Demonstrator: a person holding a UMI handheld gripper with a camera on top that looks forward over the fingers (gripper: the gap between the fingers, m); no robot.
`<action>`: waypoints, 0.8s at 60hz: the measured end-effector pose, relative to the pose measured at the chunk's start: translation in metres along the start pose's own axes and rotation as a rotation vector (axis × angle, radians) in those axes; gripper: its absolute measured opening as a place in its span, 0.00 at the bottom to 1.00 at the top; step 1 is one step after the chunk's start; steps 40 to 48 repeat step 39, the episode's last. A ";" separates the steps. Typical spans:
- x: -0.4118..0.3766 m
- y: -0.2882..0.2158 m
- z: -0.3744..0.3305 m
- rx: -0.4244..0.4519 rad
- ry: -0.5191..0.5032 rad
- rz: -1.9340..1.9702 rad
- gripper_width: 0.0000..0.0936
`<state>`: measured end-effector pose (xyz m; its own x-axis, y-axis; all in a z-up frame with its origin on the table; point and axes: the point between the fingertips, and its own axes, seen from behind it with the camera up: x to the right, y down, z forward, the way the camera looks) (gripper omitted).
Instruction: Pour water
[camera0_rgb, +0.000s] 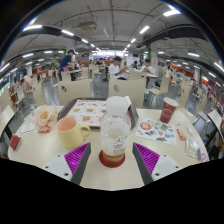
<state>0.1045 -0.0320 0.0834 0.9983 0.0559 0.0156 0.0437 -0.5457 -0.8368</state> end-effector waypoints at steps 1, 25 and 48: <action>0.000 0.001 -0.007 -0.007 0.005 0.002 0.90; -0.044 0.020 -0.167 -0.048 0.082 -0.005 0.90; -0.047 0.018 -0.191 -0.034 0.113 -0.023 0.90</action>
